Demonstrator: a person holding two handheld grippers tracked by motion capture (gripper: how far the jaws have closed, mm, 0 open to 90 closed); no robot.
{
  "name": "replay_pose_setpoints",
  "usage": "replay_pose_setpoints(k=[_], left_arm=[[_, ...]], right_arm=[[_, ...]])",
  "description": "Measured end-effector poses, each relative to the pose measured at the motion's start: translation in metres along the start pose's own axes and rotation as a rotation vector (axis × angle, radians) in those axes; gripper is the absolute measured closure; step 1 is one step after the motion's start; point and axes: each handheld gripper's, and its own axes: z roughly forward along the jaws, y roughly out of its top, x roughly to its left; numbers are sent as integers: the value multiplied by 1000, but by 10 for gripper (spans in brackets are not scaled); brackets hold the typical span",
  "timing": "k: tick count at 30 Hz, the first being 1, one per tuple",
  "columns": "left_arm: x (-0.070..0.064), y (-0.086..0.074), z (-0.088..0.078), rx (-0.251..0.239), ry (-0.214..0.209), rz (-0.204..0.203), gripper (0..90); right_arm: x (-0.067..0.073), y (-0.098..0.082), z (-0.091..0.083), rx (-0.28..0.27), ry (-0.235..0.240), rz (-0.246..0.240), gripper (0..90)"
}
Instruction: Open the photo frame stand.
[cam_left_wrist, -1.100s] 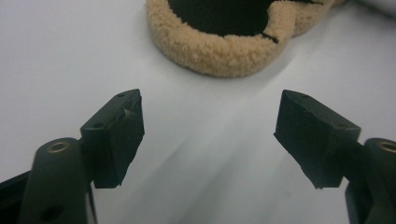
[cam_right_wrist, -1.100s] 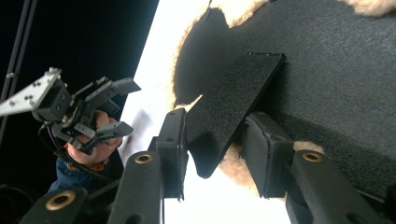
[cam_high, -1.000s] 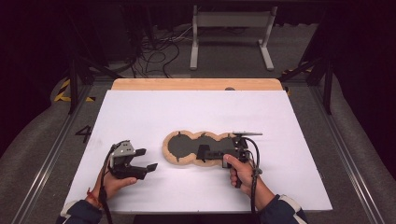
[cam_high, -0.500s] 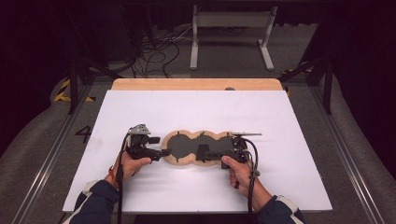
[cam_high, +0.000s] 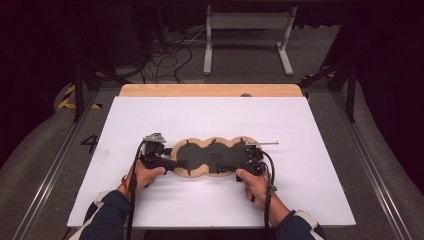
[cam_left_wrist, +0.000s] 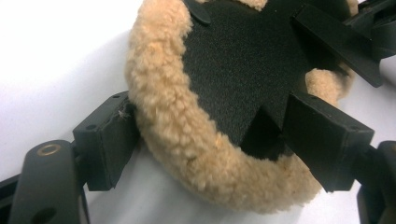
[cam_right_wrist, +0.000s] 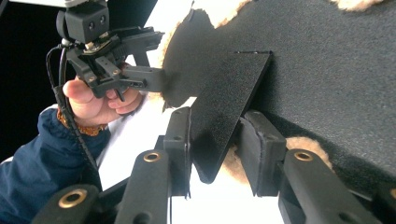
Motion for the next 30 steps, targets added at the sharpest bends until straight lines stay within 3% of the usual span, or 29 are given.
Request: replay_pose_setpoints(k=[2,5,13,21,24,30], left_arm=[[-2,1,1,12,4,26,189],[-1,0,1,7,-9,11,200],[0,1,4,-6,-12,17,194],[2,8,8,-16,-11,13,198],[0,10,7,-53,12,-9,242],[-3,11,-4,-121,-5,31,383]], right_arm=[[-1,0,0,-1,3,-10,657],[-2,0,0,-1,19,-15,655],[-1,1,-1,2,10,-37,648],[-4,2,-3,-13,16,-11,648],[-5,3,-5,-20,12,-25,649],[-2,4,-7,-29,10,-63,670]])
